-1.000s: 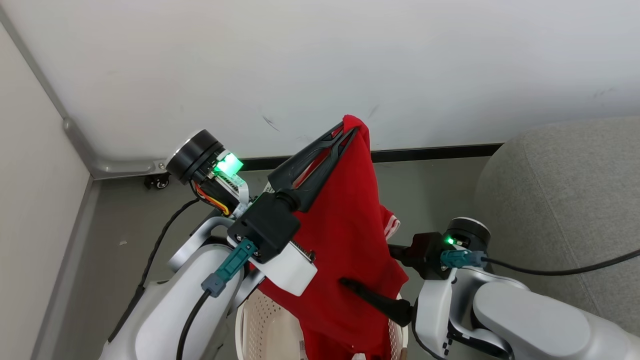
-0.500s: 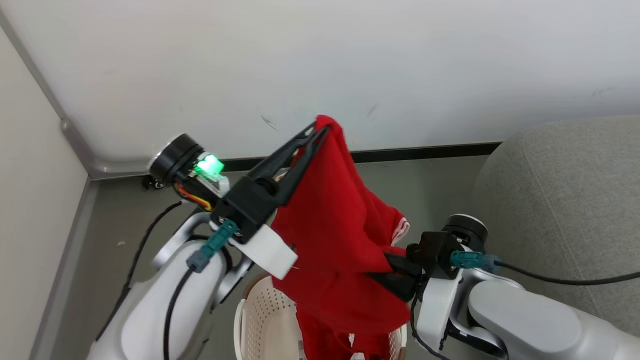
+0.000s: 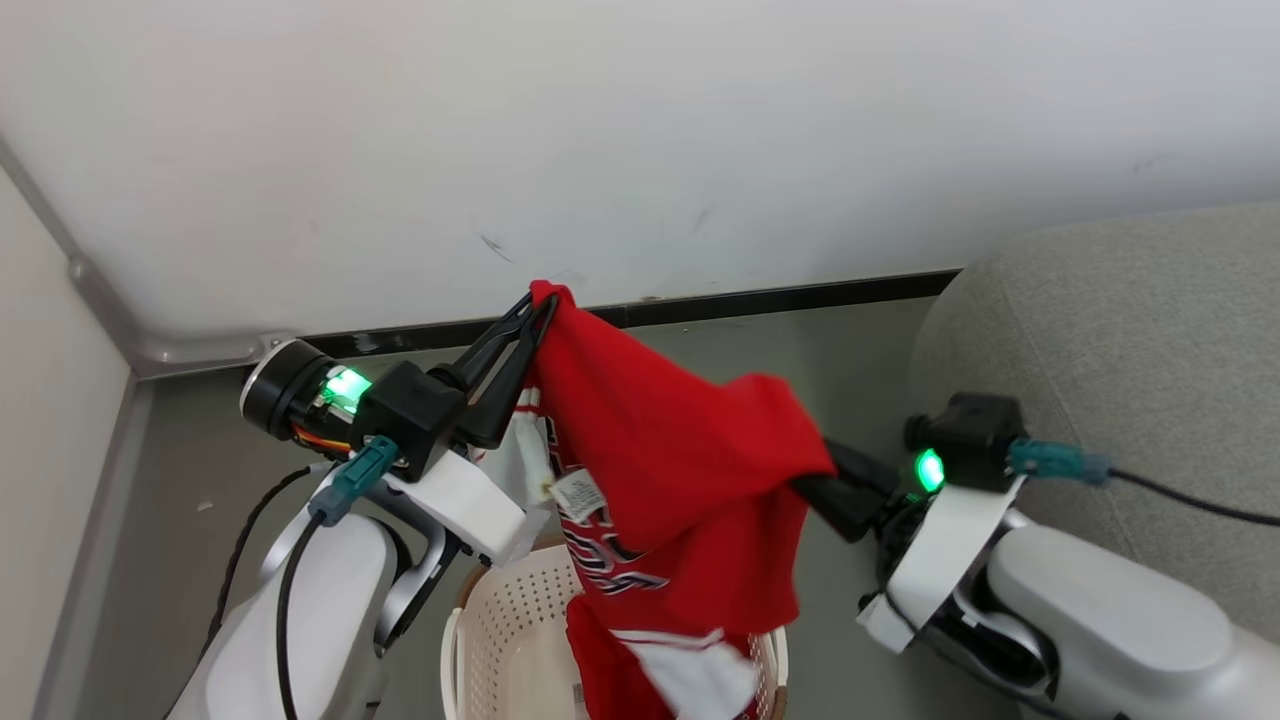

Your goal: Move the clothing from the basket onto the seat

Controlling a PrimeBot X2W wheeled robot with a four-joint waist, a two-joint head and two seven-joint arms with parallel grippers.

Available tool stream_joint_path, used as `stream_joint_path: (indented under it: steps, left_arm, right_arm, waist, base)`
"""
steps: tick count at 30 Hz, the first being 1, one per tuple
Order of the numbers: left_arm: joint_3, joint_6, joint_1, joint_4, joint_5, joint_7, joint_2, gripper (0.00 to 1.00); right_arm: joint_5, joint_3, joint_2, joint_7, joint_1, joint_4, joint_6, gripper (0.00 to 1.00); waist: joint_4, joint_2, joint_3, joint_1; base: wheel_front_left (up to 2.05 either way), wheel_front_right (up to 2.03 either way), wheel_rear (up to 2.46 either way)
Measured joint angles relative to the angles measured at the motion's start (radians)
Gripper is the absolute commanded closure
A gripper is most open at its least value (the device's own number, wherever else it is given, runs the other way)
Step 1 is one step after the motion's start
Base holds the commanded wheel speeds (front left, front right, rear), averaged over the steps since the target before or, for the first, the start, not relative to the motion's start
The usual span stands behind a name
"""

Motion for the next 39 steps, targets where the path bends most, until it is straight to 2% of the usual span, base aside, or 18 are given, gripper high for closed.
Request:
stream_joint_path:
  steps: [6, 7, 8, 9, 10, 11, 12, 15, 24, 39]
  left_arm:
    - [0.018, 0.000, 0.027, 0.026, -0.040, 0.000, -0.010, 1.00]
    - [0.021, 0.000, 0.034, 0.029, -0.048, -0.001, -0.013, 0.96]
    - [0.023, 0.000, 0.040, 0.032, -0.060, -0.001, -0.016, 0.90]
    - [0.025, -0.001, 0.046, 0.035, -0.068, -0.001, -0.018, 0.75]
    - [0.027, -0.001, 0.052, 0.036, -0.077, -0.002, -0.022, 0.67]
    - [0.029, -0.001, 0.058, 0.037, -0.085, -0.002, -0.025, 0.65]
    - [0.029, -0.002, 0.063, 0.039, -0.091, -0.003, -0.028, 0.55]
    - [0.029, -0.003, 0.077, 0.040, -0.100, -0.006, -0.034, 0.02]
    - [0.003, -0.012, 0.098, 0.034, -0.126, -0.016, -0.036, 0.00]
    - [-0.083, -0.028, 0.141, -0.029, -0.160, -0.028, -0.045, 0.00]
  right_arm:
    - [0.030, -0.103, -0.034, -0.002, 0.012, -0.012, 0.000, 1.00]
    - [0.030, -0.115, -0.039, -0.002, 0.013, -0.012, 0.000, 1.00]
    - [0.031, -0.128, -0.042, -0.002, 0.013, -0.012, 0.000, 1.00]
    - [0.036, -0.140, -0.045, -0.002, 0.013, -0.012, 0.000, 1.00]
    - [0.038, -0.155, -0.045, -0.002, 0.014, -0.013, 0.000, 1.00]
    - [0.038, -0.170, -0.046, -0.002, 0.015, -0.015, 0.000, 1.00]
    - [0.038, -0.187, -0.045, -0.002, 0.017, -0.017, 0.000, 1.00]
    - [0.038, -0.234, -0.044, -0.002, 0.031, -0.019, 0.000, 1.00]
    - [0.036, -0.384, -0.044, -0.002, 0.062, 0.012, 0.000, 1.00]
    - [-0.018, -0.578, -0.063, -0.002, 0.160, 0.054, 0.000, 1.00]
  waist:
    - [-0.028, 0.0000, 0.002, 0.0000]
    - [-0.033, 0.0000, 0.002, 0.0000]
    - [-0.037, 0.0000, 0.002, 0.0000]
    - [-0.041, 0.0000, 0.003, 0.0000]
    - [-0.045, 0.0000, 0.003, 0.0000]
    - [-0.048, 0.0000, 0.003, 0.0000]
    - [-0.052, 0.0000, 0.004, 0.0000]
    - [-0.061, 0.0000, 0.005, 0.0000]
    - [-0.069, 0.0000, 0.014, 0.0000]
    - [-0.088, 0.0000, 0.015, 0.0001]
  base:
    - [0.00, 0.00, 0.00]
    - [0.00, 0.00, 0.00]
    - [0.00, 0.00, 0.00]
    - [0.00, 0.00, 0.00]
    - [0.00, 0.00, 0.00]
    - [0.00, 0.00, 0.00]
    - [0.00, 0.00, 0.00]
    - [0.00, 0.00, 0.00]
    - [0.00, 0.00, 0.00]
    - [0.00, 0.00, 0.00]
